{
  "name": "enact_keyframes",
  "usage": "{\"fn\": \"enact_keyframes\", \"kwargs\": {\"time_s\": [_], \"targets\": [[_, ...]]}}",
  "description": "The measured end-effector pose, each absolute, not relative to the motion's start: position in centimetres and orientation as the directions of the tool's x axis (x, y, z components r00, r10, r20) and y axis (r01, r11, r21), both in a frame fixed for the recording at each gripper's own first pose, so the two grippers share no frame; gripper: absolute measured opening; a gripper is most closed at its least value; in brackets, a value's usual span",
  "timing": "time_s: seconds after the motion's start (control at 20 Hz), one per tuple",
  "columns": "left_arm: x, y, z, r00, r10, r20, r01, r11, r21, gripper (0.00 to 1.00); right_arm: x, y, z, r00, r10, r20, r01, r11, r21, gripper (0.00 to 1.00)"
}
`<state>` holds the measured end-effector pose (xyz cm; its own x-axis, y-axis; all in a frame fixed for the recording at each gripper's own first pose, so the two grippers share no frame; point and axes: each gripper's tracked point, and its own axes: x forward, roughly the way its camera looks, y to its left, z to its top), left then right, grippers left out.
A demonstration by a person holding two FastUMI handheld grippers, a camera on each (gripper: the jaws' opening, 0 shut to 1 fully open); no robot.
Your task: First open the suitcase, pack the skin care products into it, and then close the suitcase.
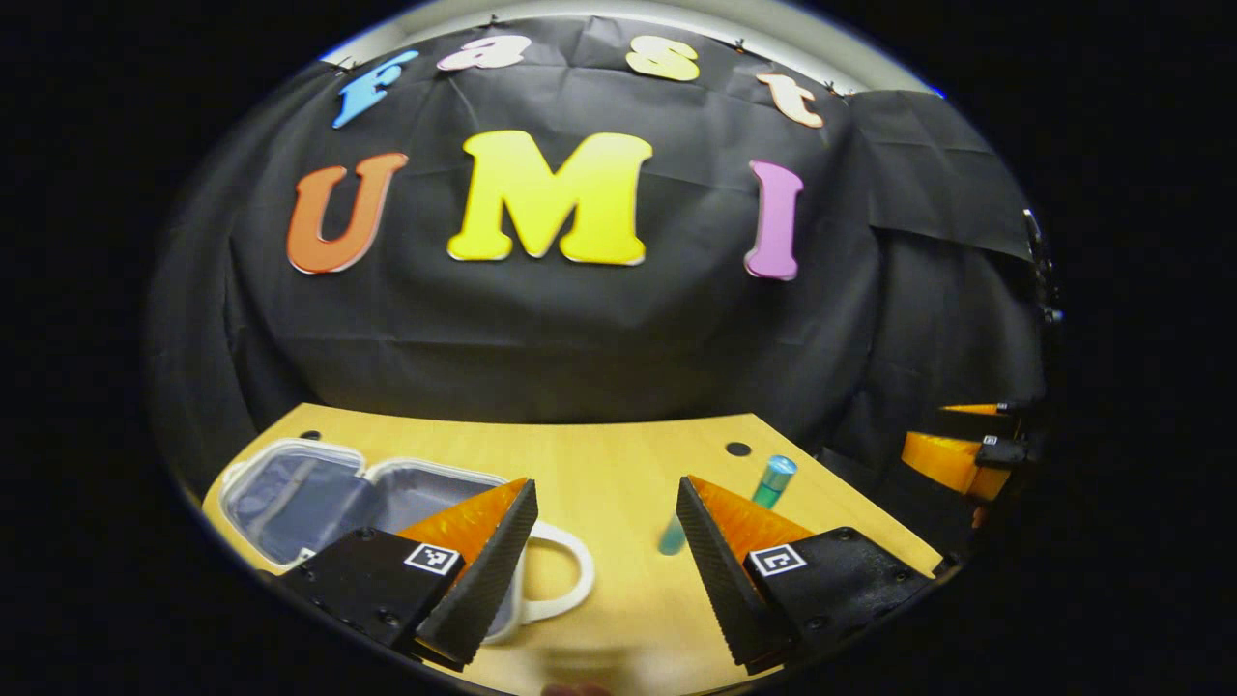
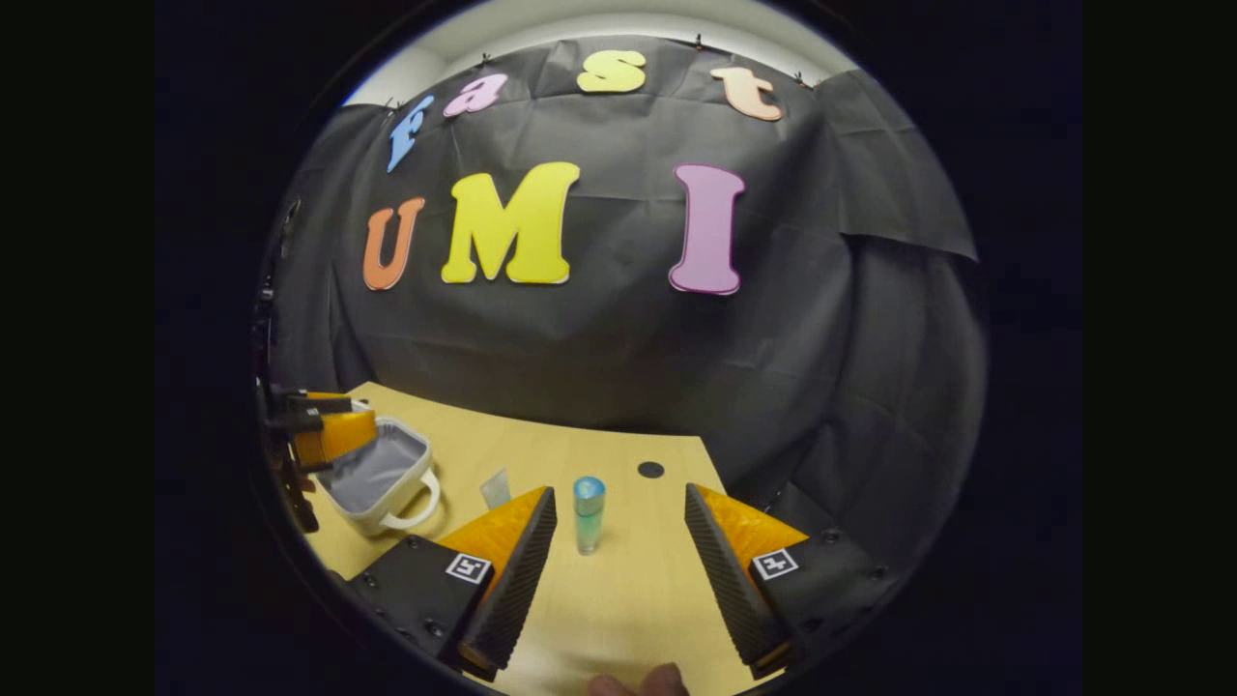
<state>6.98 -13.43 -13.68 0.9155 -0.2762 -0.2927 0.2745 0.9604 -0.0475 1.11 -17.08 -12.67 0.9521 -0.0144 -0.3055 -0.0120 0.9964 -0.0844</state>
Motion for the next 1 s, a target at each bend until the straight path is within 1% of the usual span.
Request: {"fn": "enact_keyframes", "kwargs": {"time_s": [0.2,0.3,0.5,0.7,0.75,0.8,0.85,0.9,0.95,1.0], "targets": [[8.7,-17.6,-19.9,0.868,-0.316,-0.383,0.311,0.947,-0.077,0.93,0.9,-19.9,-13.7,0.939,-0.032,-0.341,-0.006,0.994,-0.11,0.8],[9.9,-19.1,-22.7,0.849,-0.318,-0.422,0.313,0.946,-0.082,0.93,0.9,-21.2,-14.5,0.93,-0.045,-0.364,0.004,0.994,-0.111,0.8],[12.8,-19.7,-27.8,0.823,-0.296,-0.485,0.3,0.951,-0.072,0.94,1.0,-22.9,-16.8,0.909,-0.065,-0.411,0.016,0.992,-0.122,0.79],[14.4,-19.8,-30.3,0.805,-0.286,-0.519,0.288,0.954,-0.08,0.93,1.6,-24.0,-18.4,0.893,-0.079,-0.443,0.031,0.993,-0.115,0.79],[14.6,-20.1,-30.7,0.798,-0.291,-0.527,0.295,0.952,-0.079,0.93,1.8,-24.1,-18.7,0.892,-0.079,-0.446,0.032,0.993,-0.111,0.77],[14.9,-20.3,-31.0,0.793,-0.294,-0.534,0.302,0.95,-0.075,0.93,2.0,-24.1,-18.9,0.89,-0.078,-0.449,0.031,0.993,-0.11,0.79],[15.3,-20.7,-31.2,0.788,-0.302,-0.537,0.313,0.947,-0.073,0.92,2.2,-24.1,-19.1,0.89,-0.075,-0.449,0.029,0.994,-0.107,0.79],[15.6,-21.0,-31.3,0.783,-0.306,-0.542,0.321,0.945,-0.069,0.88,2.6,-23.9,-19.2,0.891,-0.071,-0.449,0.027,0.994,-0.102,0.77],[15.8,-21.2,-31.7,0.776,-0.304,-0.553,0.326,0.943,-0.061,0.83,2.8,-23.8,-19.5,0.891,-0.065,-0.45,0.024,0.995,-0.096,0.77],[16.0,-21.3,-32.1,0.766,-0.3,-0.568,0.328,0.943,-0.056,0.73,3.2,-23.7,-19.6,0.891,-0.059,-0.45,0.021,0.996,-0.089,0.79]]}}
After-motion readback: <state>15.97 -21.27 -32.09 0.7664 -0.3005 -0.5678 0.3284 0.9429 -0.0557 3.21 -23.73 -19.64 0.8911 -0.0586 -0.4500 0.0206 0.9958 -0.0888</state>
